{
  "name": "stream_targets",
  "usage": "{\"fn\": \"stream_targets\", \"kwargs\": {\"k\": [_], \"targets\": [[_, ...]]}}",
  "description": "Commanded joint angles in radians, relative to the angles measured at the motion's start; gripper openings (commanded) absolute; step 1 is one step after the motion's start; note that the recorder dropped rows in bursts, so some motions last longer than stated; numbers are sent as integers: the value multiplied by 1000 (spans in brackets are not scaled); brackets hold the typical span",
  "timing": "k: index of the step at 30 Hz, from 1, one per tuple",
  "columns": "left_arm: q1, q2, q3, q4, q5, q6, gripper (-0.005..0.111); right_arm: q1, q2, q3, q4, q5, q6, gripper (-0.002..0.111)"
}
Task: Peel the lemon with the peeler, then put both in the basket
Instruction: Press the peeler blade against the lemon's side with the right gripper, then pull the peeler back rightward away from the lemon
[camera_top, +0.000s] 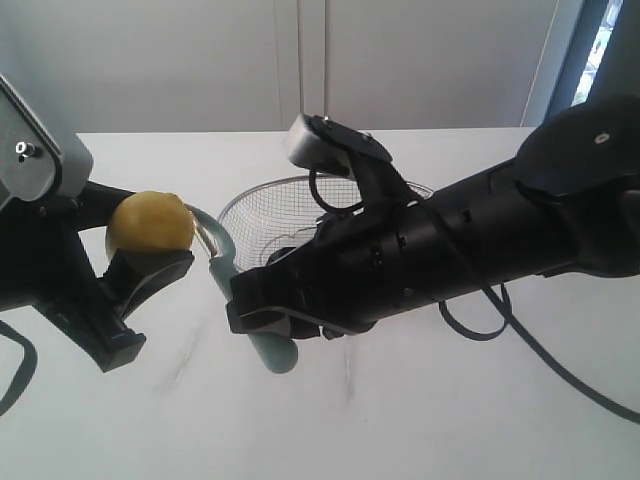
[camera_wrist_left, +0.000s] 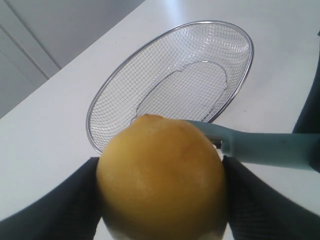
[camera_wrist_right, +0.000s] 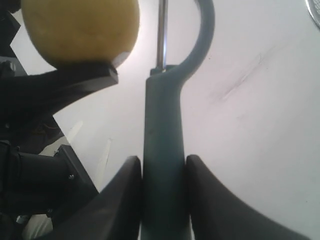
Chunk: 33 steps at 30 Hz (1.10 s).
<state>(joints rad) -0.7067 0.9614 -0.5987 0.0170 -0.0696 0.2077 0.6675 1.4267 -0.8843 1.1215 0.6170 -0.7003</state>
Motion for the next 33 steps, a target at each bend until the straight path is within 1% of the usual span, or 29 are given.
{"fn": "stream_targets", "kwargs": {"k": [1, 15, 24, 26, 28, 29, 30, 31, 32, 33], "targets": [[-4, -7, -6, -1, -12, -1, 0, 1, -25, -1, 7, -12, -15, 0], [-4, -7, -6, -1, -12, -1, 0, 1, -109, -1, 7, -22, -15, 0], [-4, -7, -6, -1, -12, -1, 0, -1, -256, -1, -27, -19, -17, 0], [-4, -7, -6, -1, -12, -1, 0, -1, -299, -1, -89, -32, 14, 0], [-4, -7, -6, -1, -12, -1, 0, -1, -324, -1, -220, -71, 118, 0], [-4, -7, -6, -1, -14, 0, 0, -1, -327, -1, -352, -96, 229, 0], [-4, -7, -6, -1, -14, 0, 0, -1, -327, -1, -411, -101, 278, 0], [-4, -7, -6, -1, -14, 0, 0, -1, -325, 1, -553, -109, 408, 0], [-4, -7, -6, -1, -14, 0, 0, -1, -318, 1, -639, -105, 485, 0], [-4, -7, -6, -1, -14, 0, 0, -1, -308, 1, -682, -99, 528, 0]]}}
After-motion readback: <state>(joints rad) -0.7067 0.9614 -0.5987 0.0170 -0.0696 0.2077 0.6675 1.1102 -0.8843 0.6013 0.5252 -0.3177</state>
